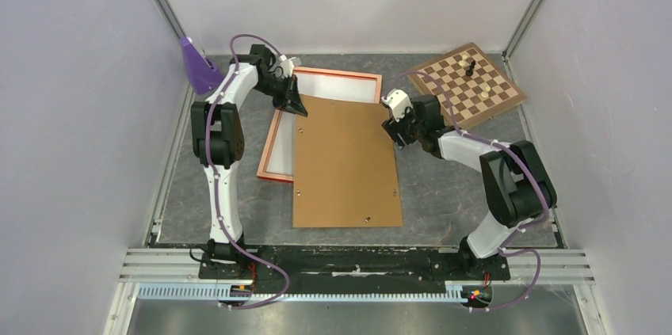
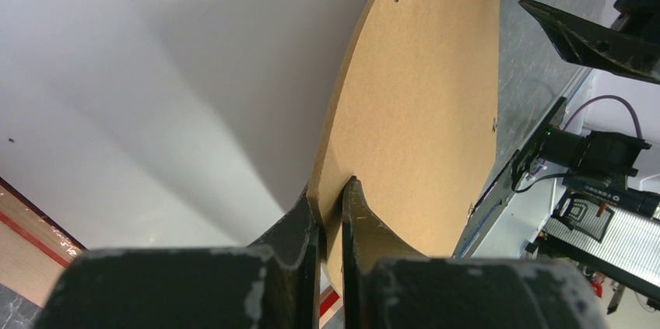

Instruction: Put the photo into the frame

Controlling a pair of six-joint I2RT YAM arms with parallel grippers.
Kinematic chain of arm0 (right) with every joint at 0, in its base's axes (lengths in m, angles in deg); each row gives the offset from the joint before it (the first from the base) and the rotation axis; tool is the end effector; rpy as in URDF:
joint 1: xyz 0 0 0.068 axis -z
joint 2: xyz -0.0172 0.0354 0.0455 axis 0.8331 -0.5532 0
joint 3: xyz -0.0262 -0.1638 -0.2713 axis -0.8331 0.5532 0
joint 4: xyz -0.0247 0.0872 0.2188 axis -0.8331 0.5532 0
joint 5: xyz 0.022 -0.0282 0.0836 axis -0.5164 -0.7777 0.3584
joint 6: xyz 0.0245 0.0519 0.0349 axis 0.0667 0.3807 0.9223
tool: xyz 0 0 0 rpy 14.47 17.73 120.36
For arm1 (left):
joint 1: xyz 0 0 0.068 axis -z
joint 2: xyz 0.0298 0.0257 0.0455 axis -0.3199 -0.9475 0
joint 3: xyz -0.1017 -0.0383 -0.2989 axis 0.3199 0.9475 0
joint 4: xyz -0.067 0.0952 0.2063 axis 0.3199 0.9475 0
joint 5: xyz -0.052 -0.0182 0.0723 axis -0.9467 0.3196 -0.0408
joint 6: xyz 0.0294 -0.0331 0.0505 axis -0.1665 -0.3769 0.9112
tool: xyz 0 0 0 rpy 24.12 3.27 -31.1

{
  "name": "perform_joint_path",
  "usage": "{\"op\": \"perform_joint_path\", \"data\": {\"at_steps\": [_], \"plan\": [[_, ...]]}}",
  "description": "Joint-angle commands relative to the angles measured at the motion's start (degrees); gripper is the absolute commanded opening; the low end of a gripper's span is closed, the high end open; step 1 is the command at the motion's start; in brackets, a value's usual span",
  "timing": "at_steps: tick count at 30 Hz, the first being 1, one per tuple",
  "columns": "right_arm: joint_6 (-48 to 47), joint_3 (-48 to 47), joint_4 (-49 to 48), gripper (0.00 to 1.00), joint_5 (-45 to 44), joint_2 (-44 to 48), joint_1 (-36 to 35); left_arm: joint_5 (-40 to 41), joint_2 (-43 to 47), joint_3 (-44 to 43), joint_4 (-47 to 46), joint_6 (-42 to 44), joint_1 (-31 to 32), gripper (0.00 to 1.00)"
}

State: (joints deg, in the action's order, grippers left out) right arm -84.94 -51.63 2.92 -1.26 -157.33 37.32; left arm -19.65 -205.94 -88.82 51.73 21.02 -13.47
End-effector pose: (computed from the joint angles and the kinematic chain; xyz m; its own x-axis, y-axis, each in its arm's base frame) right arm 0.3258 0.1204 0.2250 -0.3691 -0.5697 -0.7343 -0.6360 0.7310 -0.2474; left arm 0.4738 -0.0803 0.2255 -0.9314 0.1774 -0.3179 0.3486 0.6862 -0.6384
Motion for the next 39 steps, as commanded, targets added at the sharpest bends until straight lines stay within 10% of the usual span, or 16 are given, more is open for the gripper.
{"op": "perform_joint_path", "data": {"at_steps": [1,39], "plan": [[4.4,0.7,-0.7,0.71,-1.7,5.5,-0.2,21.3,-0.8,-4.8,-8.9,10.7,-1.8,0.02],[15.8,8.2,-3.3,0.75,7.0,5.7,-0.2,41.8,-12.4,-16.9,-22.0,15.2,-1.7,0.02]]}}
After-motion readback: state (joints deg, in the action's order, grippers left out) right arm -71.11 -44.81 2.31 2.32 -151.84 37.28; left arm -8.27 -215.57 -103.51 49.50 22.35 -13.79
